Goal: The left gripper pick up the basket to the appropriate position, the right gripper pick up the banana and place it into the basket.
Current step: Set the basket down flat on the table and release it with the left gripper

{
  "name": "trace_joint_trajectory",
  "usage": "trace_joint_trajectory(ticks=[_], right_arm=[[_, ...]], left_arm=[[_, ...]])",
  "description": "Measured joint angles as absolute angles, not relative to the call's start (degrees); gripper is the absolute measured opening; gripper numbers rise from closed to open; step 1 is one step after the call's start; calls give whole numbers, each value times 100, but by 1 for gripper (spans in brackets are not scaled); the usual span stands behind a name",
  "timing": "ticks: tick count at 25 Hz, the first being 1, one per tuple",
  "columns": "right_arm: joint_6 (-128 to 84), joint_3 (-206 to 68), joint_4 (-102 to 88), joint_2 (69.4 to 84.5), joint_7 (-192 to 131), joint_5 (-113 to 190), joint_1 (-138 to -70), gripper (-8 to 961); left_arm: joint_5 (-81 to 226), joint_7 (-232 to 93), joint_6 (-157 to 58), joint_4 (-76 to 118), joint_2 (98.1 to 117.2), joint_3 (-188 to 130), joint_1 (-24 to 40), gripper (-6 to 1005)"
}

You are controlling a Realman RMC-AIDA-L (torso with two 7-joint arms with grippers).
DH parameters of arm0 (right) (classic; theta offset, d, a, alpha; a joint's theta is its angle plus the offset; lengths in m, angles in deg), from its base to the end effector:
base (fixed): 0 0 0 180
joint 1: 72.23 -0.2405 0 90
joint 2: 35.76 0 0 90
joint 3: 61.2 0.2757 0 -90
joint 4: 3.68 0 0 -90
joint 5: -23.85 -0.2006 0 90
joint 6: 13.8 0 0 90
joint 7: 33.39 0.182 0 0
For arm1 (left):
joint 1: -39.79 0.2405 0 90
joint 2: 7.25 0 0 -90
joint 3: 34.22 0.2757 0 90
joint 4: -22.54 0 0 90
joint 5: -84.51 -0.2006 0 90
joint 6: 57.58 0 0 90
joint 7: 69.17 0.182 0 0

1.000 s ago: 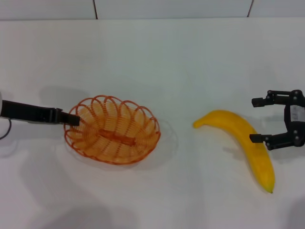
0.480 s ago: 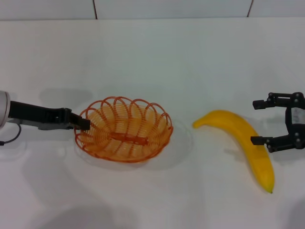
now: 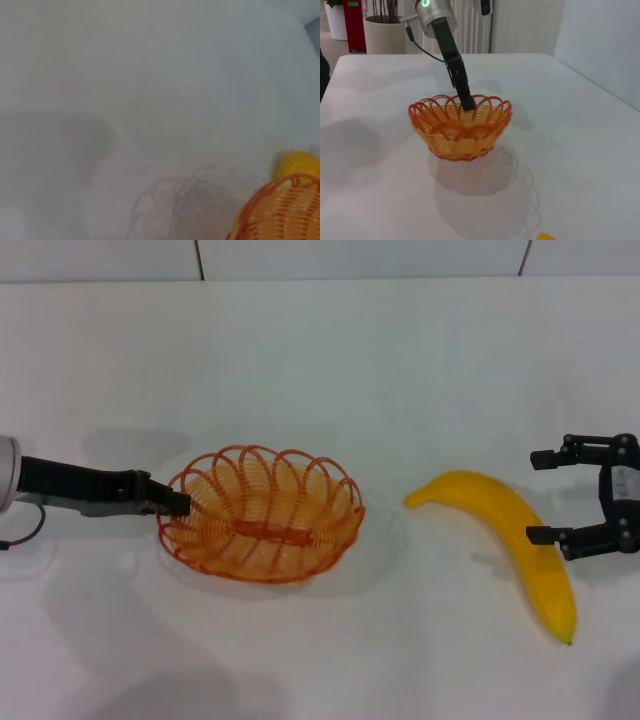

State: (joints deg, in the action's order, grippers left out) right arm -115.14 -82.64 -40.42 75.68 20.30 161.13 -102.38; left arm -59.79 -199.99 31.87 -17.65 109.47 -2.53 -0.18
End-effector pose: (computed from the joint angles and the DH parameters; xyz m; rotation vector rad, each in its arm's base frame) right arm 0.3200 0.3135 0.0160 -2.8393 0.1441 0.3812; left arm -0.2818 0.3662 -0.0322 -2.4448 -1.7213 -0.2143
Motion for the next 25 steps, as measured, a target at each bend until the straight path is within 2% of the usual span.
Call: trace_joint_trajectory(ticks=[23,25], right_arm=[[-11514,-8264,-4042,7568,2030,16113,-10233,882],[-11514,-8264,-4042,7568,2031,16113,-10229,882]], left_arm=[[-5673,-20210,3190,-1675,10950,-281,86,69],[-5644,-20226,3194,-1586,10936,-282,80,186]])
